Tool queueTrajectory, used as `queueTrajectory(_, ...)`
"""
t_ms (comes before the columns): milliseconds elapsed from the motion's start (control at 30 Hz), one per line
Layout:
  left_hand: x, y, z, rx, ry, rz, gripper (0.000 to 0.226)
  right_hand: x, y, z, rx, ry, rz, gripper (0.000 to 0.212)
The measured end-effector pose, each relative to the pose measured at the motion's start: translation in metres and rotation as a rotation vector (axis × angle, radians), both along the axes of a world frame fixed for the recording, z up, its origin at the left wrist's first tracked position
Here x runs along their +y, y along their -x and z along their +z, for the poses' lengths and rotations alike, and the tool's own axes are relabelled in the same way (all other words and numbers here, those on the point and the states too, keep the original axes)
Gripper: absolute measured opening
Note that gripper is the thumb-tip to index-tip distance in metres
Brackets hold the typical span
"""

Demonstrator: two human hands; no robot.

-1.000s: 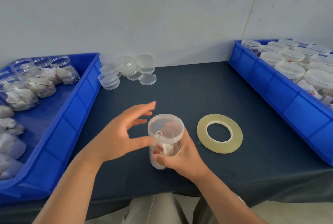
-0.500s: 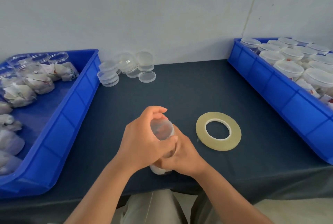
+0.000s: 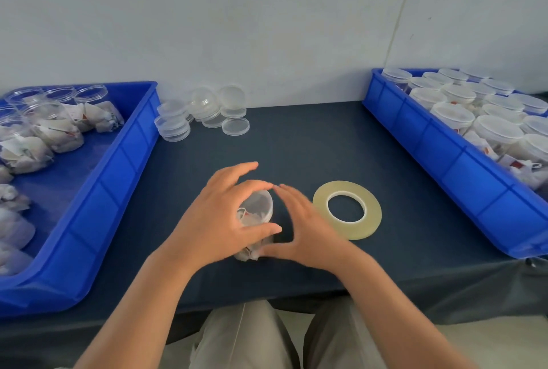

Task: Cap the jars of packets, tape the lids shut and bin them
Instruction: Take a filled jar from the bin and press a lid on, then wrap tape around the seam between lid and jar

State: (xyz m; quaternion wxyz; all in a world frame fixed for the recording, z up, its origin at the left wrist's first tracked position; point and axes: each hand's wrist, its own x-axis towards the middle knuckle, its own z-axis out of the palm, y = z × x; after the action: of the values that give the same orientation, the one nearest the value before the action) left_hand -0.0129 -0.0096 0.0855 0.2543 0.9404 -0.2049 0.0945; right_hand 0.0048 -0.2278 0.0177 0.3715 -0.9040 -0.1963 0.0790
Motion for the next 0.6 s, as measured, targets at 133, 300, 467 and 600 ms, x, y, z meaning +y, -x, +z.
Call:
queueTrajectory(133,-0.009,0.021,-0.013,-0.044,0.092,0.126,0.073,-0.065,0.007,-0.003,-0.144,0.315,-0.219,0.109)
queueTrajectory(300,-0.02,0.02,-0.022,-0.114,0.037,0.133,0.062,-0.094,0.018,-0.016,-0.185,0.514,-0.27,0.065)
queueTrajectory(467,-0.015,0.006,-0.019,-0.169,-0.008,0.08,0.064,-0.085,0.034,0.011,-0.206,0.309,-0.338,0.041)
queueTrajectory(600,-0.025,0.021,-0.018,-0.335,0.095,0.086,0.051,-0.068,0.061,0.034,-0.217,0.01,-0.309,0.038)
